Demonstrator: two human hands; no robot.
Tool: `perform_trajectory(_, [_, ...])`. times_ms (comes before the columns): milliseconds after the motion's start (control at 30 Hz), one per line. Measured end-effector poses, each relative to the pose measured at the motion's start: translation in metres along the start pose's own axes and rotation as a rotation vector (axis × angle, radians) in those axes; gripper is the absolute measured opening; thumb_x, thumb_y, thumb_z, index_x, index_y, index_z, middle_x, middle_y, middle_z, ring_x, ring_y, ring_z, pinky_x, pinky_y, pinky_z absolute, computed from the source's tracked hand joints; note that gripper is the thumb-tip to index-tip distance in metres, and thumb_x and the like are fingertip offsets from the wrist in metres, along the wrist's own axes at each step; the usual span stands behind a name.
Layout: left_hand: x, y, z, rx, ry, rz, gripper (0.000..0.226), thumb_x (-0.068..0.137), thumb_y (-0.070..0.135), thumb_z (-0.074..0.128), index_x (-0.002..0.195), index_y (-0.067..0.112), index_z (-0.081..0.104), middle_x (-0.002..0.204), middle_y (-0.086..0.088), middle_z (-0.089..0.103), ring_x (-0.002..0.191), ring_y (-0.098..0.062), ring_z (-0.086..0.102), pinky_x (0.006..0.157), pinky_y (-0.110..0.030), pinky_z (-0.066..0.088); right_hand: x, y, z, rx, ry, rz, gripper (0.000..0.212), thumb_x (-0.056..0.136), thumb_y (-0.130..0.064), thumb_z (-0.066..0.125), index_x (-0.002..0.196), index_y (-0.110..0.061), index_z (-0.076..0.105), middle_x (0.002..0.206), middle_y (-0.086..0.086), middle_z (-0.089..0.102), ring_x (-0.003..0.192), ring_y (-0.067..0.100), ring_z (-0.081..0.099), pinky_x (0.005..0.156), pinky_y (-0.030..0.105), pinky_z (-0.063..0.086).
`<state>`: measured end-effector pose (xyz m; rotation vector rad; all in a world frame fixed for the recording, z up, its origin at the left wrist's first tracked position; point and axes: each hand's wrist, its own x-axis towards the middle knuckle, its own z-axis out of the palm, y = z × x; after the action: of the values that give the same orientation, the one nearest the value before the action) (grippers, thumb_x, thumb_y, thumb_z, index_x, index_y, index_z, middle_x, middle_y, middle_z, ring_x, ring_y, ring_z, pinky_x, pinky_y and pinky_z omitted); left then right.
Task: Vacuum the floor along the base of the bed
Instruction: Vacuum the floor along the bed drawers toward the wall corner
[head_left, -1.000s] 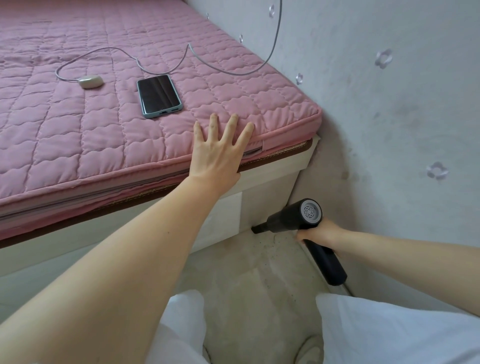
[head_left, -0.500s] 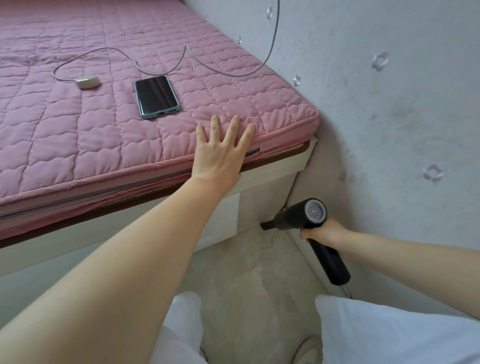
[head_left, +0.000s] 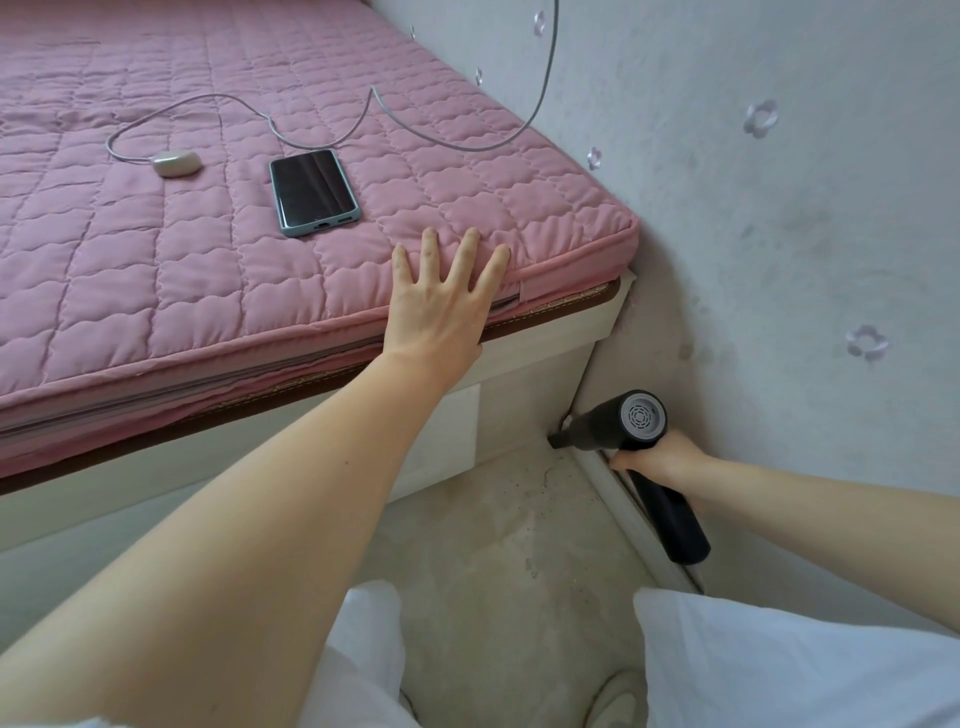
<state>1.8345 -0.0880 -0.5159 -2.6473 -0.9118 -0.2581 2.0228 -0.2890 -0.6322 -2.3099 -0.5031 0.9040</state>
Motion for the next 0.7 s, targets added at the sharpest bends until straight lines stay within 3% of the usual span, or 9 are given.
perform_trajectory(533, [-0.0002, -0.001, -0.0022, 0.003, -0.01, 0.007, 0.101, 0.084, 0.043, 0.068, 0.154, 0.026, -0.003, 0.162, -0.01, 0.004, 0.146, -0.047, 0.008, 0.115, -0.064, 0.016, -0.0042, 0.0021, -0.0007, -0.05, -0.02, -0.01, 0.036, 0.069, -0.016, 0.078, 0.103, -0.016, 0.065, 0.104, 0.007, 0.066, 0.098, 0.024, 0.06, 0.09, 0.037, 0.049])
perform_trajectory(700, [-0.0008, -0.0008, -0.0029, 0.001, -0.015, 0.008, 0.1, 0.084, 0.04, 0.068, 0.154, 0.026, -0.002, 0.162, -0.01, 0.004, 0.145, -0.047, 0.008, 0.115, -0.064, 0.016, -0.0098, 0.001, -0.0025, -0.06, -0.013, -0.011, 0.025, 0.071, -0.012, 0.075, 0.093, -0.011, 0.065, 0.096, 0.012, 0.066, 0.095, 0.027, 0.061, 0.081, 0.034, 0.05])
